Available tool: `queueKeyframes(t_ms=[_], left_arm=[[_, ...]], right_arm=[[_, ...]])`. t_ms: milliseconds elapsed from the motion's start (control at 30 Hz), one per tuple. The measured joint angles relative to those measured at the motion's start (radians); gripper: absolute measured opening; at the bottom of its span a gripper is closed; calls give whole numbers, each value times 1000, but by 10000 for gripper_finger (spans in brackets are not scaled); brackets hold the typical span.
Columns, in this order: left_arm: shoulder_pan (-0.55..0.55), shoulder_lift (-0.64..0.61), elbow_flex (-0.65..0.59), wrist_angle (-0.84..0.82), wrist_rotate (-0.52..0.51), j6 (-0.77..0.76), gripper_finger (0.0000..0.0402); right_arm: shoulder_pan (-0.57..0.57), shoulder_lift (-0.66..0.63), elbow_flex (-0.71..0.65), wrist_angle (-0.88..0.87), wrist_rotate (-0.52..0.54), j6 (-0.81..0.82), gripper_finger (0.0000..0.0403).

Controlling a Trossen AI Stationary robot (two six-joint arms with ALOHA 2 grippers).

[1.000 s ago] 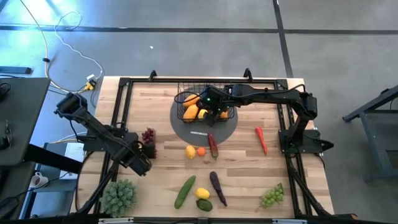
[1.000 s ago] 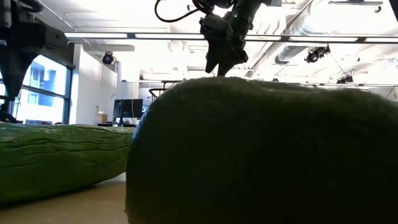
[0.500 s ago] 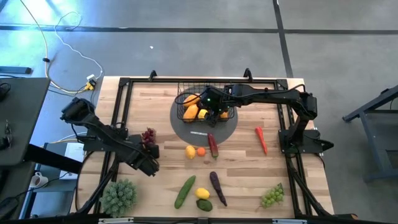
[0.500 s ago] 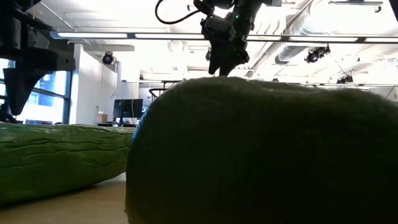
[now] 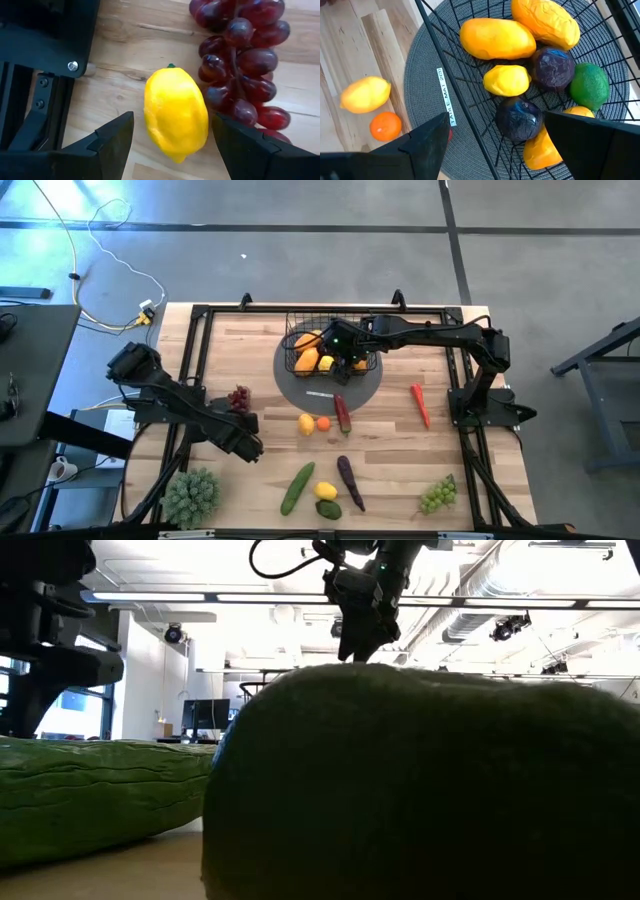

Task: Build produce basket
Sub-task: Put the yellow lemon into the black wire basket

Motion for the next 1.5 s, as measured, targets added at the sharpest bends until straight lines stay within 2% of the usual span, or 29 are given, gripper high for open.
queueKeyframes(t_ms=[467, 867, 1067, 1333, 1500], left_arm=[[2, 94, 0, 51, 34, 3, 251], [1, 101, -32, 54, 39, 106, 166], [-1, 67, -33, 64, 38, 172, 156], [-2, -57, -32, 60, -66, 234, 157], [-9, -159, -32, 58, -184, 265, 157]], right_arm=[[0, 0, 0, -9, 0, -19, 307], [0, 0, 0, -33, 0, 11, 307], [3, -20, 0, -53, 0, 58, 307], [21, -60, 0, -54, 0, 139, 307], [49, -60, 0, -52, -23, 165, 307]])
